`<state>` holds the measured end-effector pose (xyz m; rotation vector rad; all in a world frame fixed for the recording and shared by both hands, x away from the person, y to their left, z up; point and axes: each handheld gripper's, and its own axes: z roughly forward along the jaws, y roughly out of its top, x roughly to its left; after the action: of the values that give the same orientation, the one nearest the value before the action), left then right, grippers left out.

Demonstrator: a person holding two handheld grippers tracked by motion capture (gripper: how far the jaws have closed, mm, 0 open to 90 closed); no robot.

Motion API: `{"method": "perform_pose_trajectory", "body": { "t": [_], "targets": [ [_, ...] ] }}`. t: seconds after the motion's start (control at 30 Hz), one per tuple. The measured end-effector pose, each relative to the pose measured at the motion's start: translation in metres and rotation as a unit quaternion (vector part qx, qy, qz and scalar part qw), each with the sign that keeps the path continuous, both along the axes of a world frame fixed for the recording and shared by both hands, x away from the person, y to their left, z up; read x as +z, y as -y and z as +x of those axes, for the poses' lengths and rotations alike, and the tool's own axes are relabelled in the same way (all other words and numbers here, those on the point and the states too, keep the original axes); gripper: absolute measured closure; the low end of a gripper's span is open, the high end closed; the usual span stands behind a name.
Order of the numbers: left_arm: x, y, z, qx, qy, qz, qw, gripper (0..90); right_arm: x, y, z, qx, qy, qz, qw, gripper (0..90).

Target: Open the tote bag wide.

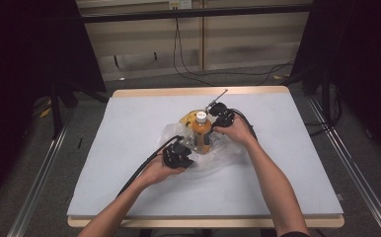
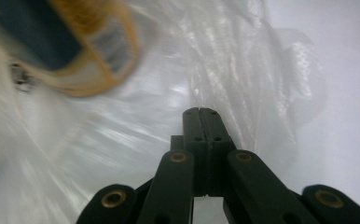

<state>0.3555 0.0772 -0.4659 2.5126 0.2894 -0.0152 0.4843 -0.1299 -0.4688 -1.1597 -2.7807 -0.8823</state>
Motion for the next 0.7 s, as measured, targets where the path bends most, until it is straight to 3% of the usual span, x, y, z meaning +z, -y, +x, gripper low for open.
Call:
{"method": "perform_pose_trajectory", "body": {
  "t": [0.1, 0.2, 0.33, 0.47, 0.53, 0.57, 0.6, 0.7],
  "targets": [
    [-0.001, -0.001, -0.019, -0.02, 0.009, -0.007, 0.9997, 90.0, 0.0, -0.001, 0.01, -0.013, 0.001, -0.003, 0.9999, 90.0],
    [0.001, 0.0, -0.029, -0.034, 0.015, 0.004, 0.9993, 90.0, 0.001, -0.002, 0.02, -0.031, 0.011, -0.016, 0.9993, 90.0],
    [0.002, -0.003, -0.035, -0.055, -0.002, 0.004, 0.9985, 90.0, -0.002, -0.001, 0.029, -0.054, 0.014, -0.005, 0.9984, 90.0],
    [0.0, -0.006, -0.046, -0.05, 0.004, -0.009, 0.9987, 90.0, -0.002, 0.001, 0.037, -0.064, 0.022, -0.008, 0.9977, 90.0],
    [0.002, -0.005, -0.051, -0.062, 0.003, -0.002, 0.9981, 90.0, -0.002, 0.001, 0.039, -0.07, 0.032, -0.016, 0.9969, 90.0],
    [0.003, -0.006, -0.052, -0.068, -0.007, 0.005, 0.9976, 90.0, -0.002, 0.0, 0.04, -0.073, 0.035, -0.018, 0.9966, 90.0],
    [0.002, -0.005, -0.056, -0.061, 0.005, 0.002, 0.9981, 90.0, -0.002, -0.001, 0.04, -0.079, 0.04, -0.026, 0.9958, 90.0],
    [0.002, -0.005, -0.059, -0.066, 0.002, 0.001, 0.9978, 90.0, -0.002, -0.003, 0.042, -0.092, 0.053, -0.039, 0.9936, 90.0]
  ]
}}
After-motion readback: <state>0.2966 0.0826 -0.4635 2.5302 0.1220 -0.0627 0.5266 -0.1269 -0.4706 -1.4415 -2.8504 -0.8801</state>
